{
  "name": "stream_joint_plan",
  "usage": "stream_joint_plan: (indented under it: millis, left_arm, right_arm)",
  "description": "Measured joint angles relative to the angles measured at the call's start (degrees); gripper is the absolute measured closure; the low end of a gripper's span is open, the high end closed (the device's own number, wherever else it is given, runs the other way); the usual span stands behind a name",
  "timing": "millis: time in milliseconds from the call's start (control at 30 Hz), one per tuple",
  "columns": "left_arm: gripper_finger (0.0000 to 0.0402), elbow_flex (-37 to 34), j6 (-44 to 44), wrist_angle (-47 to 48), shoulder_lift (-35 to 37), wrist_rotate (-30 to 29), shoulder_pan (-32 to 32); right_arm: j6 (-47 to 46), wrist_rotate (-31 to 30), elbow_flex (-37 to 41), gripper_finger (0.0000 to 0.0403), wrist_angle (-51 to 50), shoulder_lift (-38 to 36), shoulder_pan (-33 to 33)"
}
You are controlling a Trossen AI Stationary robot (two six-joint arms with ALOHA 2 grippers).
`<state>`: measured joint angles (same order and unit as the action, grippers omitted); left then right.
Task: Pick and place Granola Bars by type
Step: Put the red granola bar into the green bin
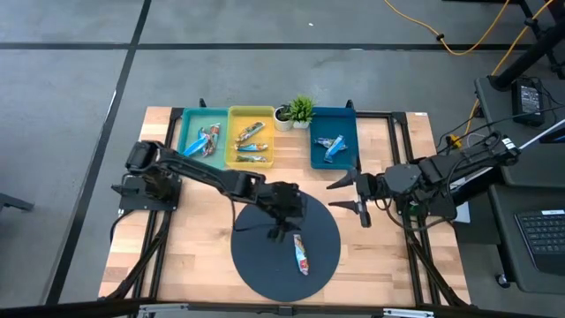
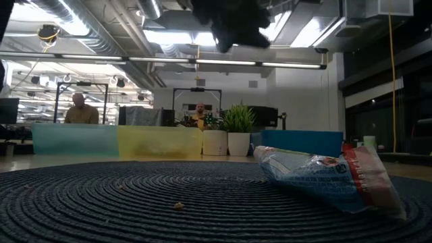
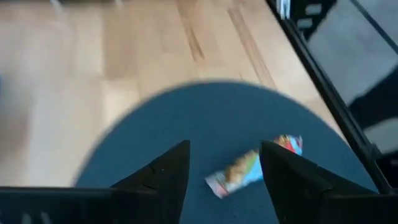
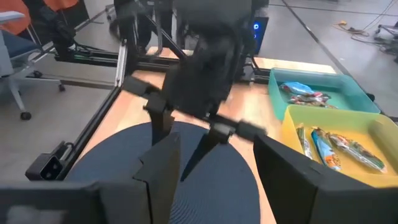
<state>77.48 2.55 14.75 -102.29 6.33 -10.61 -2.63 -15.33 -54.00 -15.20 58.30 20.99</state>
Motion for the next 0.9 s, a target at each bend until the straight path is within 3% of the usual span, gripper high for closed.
stream_joint_plan:
  millis: [167, 333, 533, 900]
  left_arm:
    - [0.0174, 1.77, 0.69, 4.15, -4.30, 2.25, -0.76]
    - [0.0139, 1.77, -2.77, 3.91, -7.80, -0.32, -2.05]
    - [0.0136, 1.78, -8.56, 3.75, -11.66, -4.53, -3.64]
    - [0.0139, 1.83, -12.09, 2.54, -14.64, -4.88, -3.97]
  right_arm:
    - [-0.04, 0.39, 0.00, 0.0197, -0.16, -0.02, -0.02]
    - [-0.08, 0.46, 0.00, 0.0197, -0.16, -0.02, -0.02]
    - [-0.92, 0.57, 0.00, 0.0197, -0.59, -0.02, -0.02]
    - [-3.15, 0.57, 0.00, 0.0197, -3.40, -0.02, -0.02]
